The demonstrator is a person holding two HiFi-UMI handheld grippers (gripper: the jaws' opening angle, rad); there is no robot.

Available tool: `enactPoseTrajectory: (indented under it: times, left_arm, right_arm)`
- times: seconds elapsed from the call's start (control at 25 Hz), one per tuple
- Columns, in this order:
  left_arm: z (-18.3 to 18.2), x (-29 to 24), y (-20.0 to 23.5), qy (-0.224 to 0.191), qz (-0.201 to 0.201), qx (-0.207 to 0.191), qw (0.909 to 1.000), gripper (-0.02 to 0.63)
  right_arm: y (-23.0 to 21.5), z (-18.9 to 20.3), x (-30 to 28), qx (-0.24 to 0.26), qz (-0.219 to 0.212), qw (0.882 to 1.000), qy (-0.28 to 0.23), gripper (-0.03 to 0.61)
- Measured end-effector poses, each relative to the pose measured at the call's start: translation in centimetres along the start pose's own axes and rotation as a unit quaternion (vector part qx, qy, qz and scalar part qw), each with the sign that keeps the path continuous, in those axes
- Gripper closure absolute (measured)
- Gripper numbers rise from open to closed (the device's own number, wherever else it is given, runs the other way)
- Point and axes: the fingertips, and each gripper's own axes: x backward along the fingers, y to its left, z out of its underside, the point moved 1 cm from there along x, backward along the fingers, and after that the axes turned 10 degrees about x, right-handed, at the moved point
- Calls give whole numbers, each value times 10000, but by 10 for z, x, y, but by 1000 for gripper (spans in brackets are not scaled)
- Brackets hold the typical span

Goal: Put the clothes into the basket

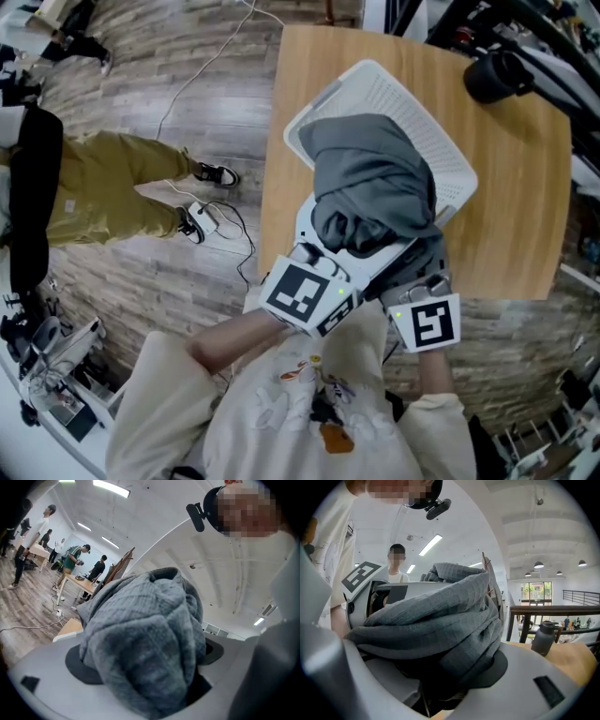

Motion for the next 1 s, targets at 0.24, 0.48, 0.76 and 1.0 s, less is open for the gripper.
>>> enactPoseTrajectory:
  times: [0.24, 0.48, 0.76, 1.0]
  left_arm:
    - [-2, -28, 14, -172, -159, 221, 9995, 89]
    - [2, -51, 26, -327, -183, 302, 9988, 86]
    - [12, -72, 52, -249, -349, 637, 9970, 81]
    - [30, -87, 72, 141, -562, 896, 9943, 77]
  right_arm:
    - [-26, 7, -18, 273, -213, 9991, 232, 373]
    - [-47, 20, -32, 672, -380, 9964, 362, 373]
    - [-64, 35, -54, 847, -508, 9942, 424, 373]
    - [-71, 57, -67, 630, -504, 9951, 577, 371]
